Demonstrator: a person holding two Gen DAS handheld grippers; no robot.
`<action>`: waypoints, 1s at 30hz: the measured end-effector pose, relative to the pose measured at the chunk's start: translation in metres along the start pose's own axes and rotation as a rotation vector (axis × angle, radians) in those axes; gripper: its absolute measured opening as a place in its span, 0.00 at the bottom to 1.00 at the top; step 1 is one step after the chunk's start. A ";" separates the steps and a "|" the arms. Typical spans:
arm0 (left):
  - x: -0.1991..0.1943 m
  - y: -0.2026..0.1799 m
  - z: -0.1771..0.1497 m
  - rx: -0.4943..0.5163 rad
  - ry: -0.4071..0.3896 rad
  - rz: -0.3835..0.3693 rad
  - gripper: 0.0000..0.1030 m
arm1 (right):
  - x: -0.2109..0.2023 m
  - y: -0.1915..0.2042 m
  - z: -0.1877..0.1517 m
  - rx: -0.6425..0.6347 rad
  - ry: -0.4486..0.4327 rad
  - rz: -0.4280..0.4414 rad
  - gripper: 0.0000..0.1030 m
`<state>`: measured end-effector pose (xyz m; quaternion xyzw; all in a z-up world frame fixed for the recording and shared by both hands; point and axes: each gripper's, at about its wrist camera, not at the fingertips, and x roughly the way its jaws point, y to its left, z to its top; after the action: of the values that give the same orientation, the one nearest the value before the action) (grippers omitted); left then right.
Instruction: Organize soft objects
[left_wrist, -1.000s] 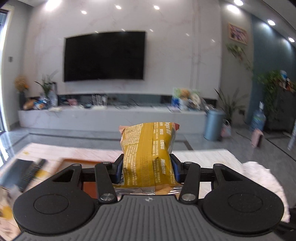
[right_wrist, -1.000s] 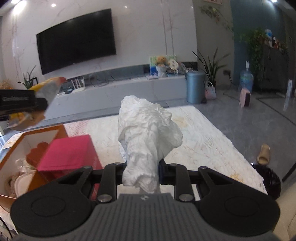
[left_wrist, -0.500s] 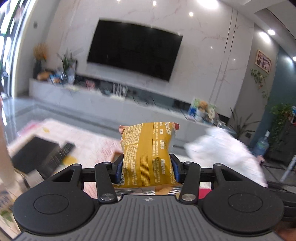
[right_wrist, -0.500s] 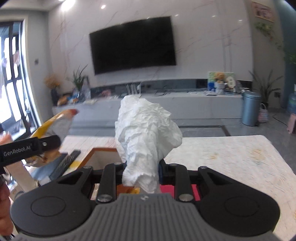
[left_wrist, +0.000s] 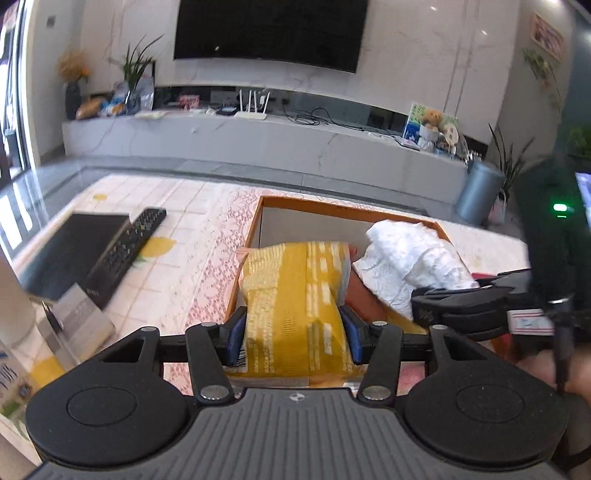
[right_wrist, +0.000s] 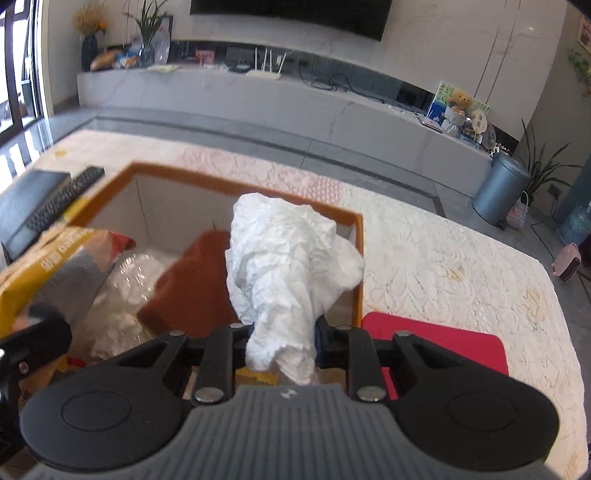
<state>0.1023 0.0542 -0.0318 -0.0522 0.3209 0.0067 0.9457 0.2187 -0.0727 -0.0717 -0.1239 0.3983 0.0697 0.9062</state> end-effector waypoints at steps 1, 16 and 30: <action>-0.003 -0.004 0.001 0.023 -0.016 0.006 0.66 | 0.001 0.003 -0.001 -0.009 0.018 -0.002 0.27; -0.092 -0.032 0.026 0.149 -0.275 0.060 1.00 | -0.132 -0.035 -0.026 0.094 -0.232 0.001 0.95; -0.121 -0.083 0.006 0.226 -0.306 0.029 1.00 | -0.217 -0.070 -0.105 0.197 -0.368 0.008 0.97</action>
<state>0.0142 -0.0252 0.0541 0.0606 0.1726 -0.0077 0.9831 0.0144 -0.1758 0.0317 -0.0183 0.2314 0.0557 0.9711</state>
